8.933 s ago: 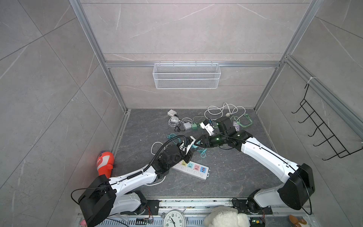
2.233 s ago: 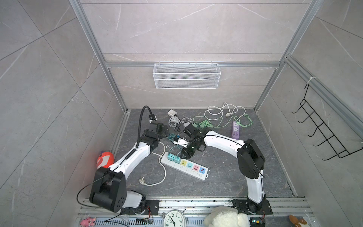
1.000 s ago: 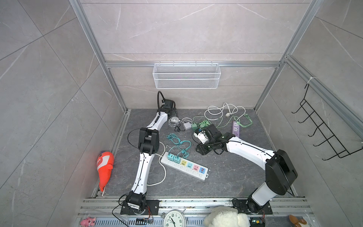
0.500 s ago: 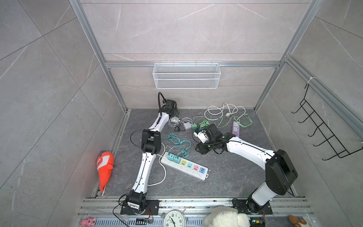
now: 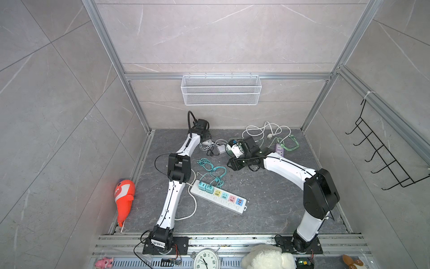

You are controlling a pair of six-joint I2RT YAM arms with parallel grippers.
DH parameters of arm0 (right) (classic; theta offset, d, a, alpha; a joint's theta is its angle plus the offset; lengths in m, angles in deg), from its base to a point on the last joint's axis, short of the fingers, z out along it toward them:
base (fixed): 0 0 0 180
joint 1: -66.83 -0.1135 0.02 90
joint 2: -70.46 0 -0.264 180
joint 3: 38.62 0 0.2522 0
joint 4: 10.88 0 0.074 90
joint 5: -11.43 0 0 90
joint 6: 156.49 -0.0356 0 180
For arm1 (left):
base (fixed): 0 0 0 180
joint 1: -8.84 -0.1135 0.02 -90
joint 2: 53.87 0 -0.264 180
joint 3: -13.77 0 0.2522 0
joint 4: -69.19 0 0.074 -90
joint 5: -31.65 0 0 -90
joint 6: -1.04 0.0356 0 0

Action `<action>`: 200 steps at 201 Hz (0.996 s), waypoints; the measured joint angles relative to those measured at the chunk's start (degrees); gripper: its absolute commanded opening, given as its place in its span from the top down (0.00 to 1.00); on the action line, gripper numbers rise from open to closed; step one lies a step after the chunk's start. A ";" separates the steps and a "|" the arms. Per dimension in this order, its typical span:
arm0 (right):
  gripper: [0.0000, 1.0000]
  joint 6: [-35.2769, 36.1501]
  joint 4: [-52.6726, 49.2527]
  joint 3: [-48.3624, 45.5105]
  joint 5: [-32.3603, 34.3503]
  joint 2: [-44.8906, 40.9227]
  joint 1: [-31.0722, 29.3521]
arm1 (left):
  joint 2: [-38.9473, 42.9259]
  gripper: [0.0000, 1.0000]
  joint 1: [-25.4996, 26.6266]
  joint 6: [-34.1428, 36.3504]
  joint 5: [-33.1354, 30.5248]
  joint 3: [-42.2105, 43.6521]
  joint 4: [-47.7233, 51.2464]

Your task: Insert the plug

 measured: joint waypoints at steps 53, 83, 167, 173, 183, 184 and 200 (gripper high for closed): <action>0.45 -1.57 0.09 16.15 -0.15 11.89 1.86 | 8.33 0.32 0.02 1.57 0.26 14.38 -1.46; 0.45 -3.45 -1.73 28.81 0.24 20.35 1.86 | 15.17 0.32 0.09 1.90 0.39 26.47 -4.72; 0.47 -6.05 -11.04 42.34 -2.95 29.62 1.33 | 32.76 0.18 0.11 2.58 1.07 54.69 -11.13; 0.47 -6.05 -11.78 42.45 -3.10 29.62 1.09 | 33.18 0.17 0.11 2.71 1.33 55.06 -11.04; 0.47 -6.05 -13.07 42.60 -3.43 29.62 0.48 | 33.90 0.18 0.11 3.02 1.88 55.52 -10.84; 0.47 -6.05 -13.14 42.60 -3.43 29.62 0.44 | 33.99 0.17 0.11 3.04 1.99 55.58 -10.82; 0.47 -6.03 -14.88 42.66 -3.69 29.62 -0.81 | 35.12 0.18 0.11 3.37 3.04 56.02 -10.49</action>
